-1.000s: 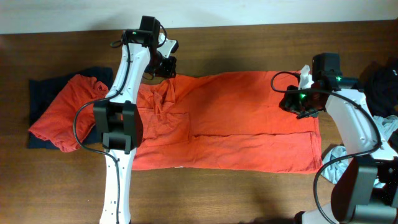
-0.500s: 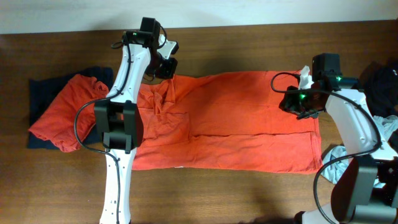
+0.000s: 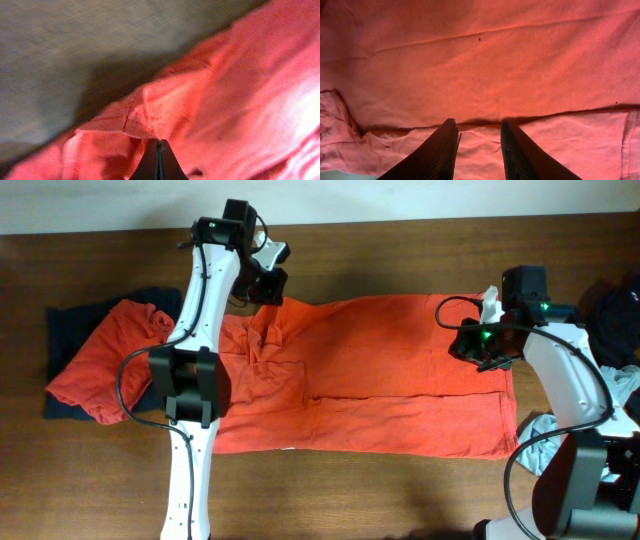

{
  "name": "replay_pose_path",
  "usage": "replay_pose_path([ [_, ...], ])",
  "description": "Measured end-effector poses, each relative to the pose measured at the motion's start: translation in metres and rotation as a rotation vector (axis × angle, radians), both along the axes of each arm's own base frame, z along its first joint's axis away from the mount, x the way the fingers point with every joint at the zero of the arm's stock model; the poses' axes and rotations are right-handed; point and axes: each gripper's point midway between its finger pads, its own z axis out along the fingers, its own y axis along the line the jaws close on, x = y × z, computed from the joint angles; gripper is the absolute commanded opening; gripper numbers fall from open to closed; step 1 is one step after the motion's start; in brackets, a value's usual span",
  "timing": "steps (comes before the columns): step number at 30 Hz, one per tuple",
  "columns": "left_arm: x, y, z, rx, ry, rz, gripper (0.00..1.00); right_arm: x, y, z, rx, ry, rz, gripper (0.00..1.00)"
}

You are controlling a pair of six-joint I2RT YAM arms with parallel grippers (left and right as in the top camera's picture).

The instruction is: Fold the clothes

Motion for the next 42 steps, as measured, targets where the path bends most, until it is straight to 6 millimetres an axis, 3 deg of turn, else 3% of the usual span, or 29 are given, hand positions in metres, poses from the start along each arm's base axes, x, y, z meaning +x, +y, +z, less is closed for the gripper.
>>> replay_pose_path([
  [5,-0.022,-0.026,0.007,0.004,0.037,-0.058,0.0,0.0,0.0,0.0,0.0,0.0,0.001,0.33],
  [15,-0.068,-0.098,0.006,0.021,0.077,-0.22,0.0,0.0,0.0,0.0,0.0,0.0,0.001,0.33],
  [20,-0.082,-0.113,0.005,0.037,0.086,-0.262,0.08,0.0,0.0,0.0,0.0,0.0,0.001,0.33],
  [27,-0.091,-0.108,0.003,0.077,0.117,-0.263,0.12,0.0,0.0,0.0,0.0,0.0,0.0,0.33],
  [28,-0.091,-0.106,0.003,0.087,0.121,-0.26,0.15,0.0,0.0,0.0,0.0,0.0,0.0,0.33],
  [31,-0.091,-0.093,0.001,0.135,0.129,-0.251,0.36,0.0,0.0,0.0,0.0,0.0,0.0,0.33],
  [34,-0.084,-0.078,0.003,0.168,0.117,-0.226,0.43,0.0,0.0,0.0,0.0,0.0,0.0,0.33],
  [39,-0.067,-0.044,0.004,0.204,0.106,-0.159,0.42,0.0,0.0,0.0,0.0,0.0,0.0,0.33],
  [42,-0.063,-0.026,0.0,0.224,0.123,-0.128,0.29,0.0,0.0,0.0,0.0,0.0,0.0,0.33],
])
